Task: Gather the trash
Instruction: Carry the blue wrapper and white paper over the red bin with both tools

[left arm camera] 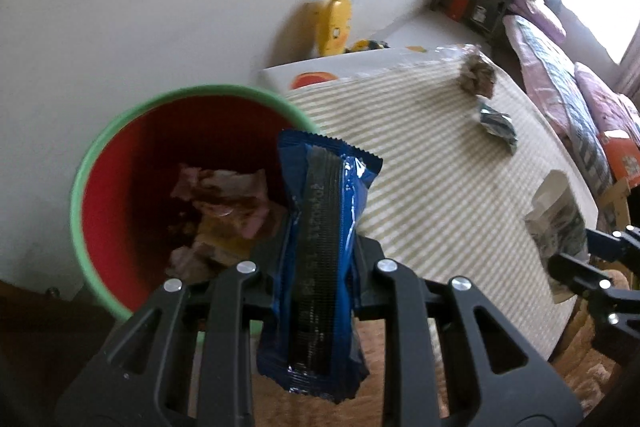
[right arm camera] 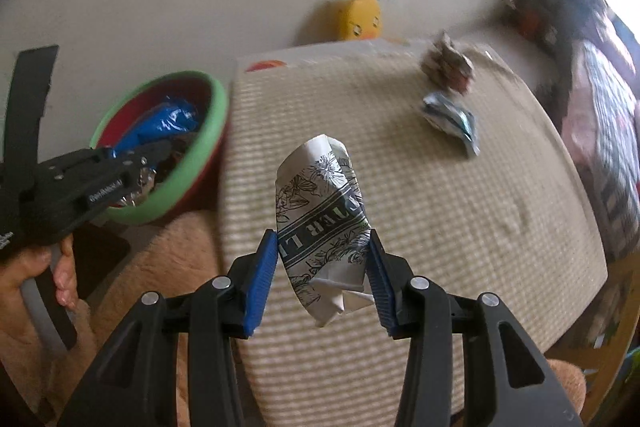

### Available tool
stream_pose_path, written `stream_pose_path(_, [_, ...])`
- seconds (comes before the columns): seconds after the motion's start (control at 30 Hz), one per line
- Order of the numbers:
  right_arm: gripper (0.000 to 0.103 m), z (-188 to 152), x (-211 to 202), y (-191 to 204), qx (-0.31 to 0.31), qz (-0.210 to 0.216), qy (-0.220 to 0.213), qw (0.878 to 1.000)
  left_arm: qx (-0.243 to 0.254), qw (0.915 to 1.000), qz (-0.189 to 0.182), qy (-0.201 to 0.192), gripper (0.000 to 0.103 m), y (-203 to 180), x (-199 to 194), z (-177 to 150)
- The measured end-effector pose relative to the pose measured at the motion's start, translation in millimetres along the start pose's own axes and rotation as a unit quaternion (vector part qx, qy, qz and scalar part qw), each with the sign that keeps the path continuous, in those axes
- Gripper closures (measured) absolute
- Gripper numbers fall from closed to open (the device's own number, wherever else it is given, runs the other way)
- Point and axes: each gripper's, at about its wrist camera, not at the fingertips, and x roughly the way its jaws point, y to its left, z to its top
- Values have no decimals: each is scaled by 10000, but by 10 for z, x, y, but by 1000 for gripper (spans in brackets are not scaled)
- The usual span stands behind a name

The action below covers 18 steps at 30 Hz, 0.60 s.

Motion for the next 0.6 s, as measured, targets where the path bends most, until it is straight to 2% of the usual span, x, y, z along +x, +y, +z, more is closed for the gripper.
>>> stream_pose_path(0.27, [61,216,5,350,-334,136,-134,9993,-346,9992,166,-95,80,372,-77,-46])
stream_pose_path(0.5, [61,465,170,592,-291,649,-103,9974,-631,9974,345,-8,80,664,-51,-91])
stream_pose_path(0.6, [61,527,220,730,-360,733,-81,9966,-653,9970,409,2,80,730,-55,-107])
